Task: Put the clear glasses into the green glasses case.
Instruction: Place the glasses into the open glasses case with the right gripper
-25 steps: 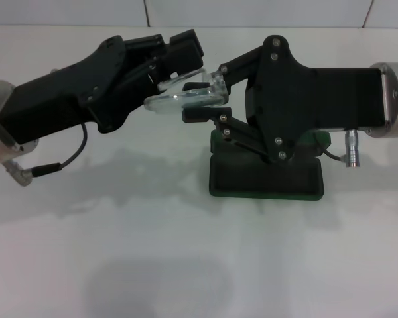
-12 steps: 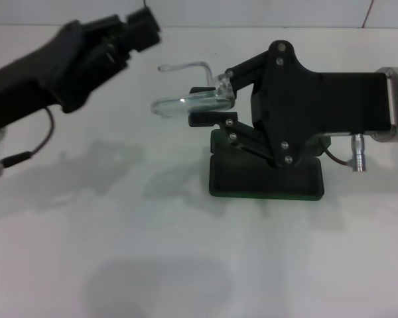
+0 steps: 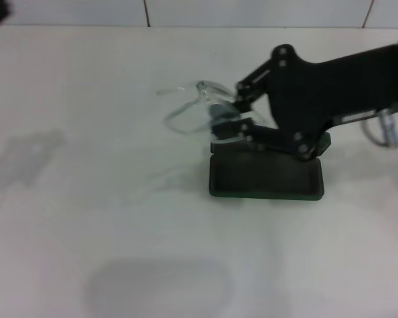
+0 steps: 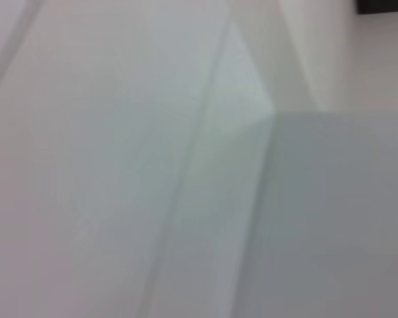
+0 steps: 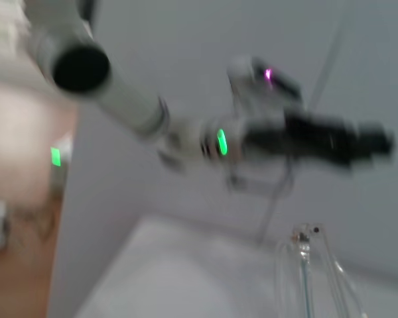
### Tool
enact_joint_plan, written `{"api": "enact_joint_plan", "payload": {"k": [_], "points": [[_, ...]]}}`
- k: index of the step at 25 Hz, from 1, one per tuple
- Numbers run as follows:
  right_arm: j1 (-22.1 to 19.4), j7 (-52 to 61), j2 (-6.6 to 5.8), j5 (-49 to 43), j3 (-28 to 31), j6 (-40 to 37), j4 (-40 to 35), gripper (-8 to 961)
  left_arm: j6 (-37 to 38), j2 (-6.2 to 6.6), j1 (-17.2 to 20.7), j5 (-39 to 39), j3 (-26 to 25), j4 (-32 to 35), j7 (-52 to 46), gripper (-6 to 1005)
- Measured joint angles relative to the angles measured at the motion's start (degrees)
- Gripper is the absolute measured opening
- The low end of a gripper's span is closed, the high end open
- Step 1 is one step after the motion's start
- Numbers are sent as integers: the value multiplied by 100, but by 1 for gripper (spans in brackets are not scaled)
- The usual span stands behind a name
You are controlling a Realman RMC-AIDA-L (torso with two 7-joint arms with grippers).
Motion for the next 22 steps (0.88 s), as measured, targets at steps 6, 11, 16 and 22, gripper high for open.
{"api": "enact_joint_plan", "payload": {"k": [6, 11, 16, 22], "points": [[1004, 3499, -152, -1687, 694, -1383, -1558, 115, 97, 8, 331, -1, -552, 12, -33, 131], [2120, 4425, -161, -2647, 940, -2399, -356, 115, 143, -115, 399, 33, -578, -23, 97, 131], [2774, 4270, 14, -3985, 744, -2396, 905, 115, 152, -222, 460, 163, -556, -41, 319, 131], [2932, 4081, 24, -4418, -314, -1538, 1597, 115, 156, -272, 460, 415, -557, -52, 571, 131]]}}
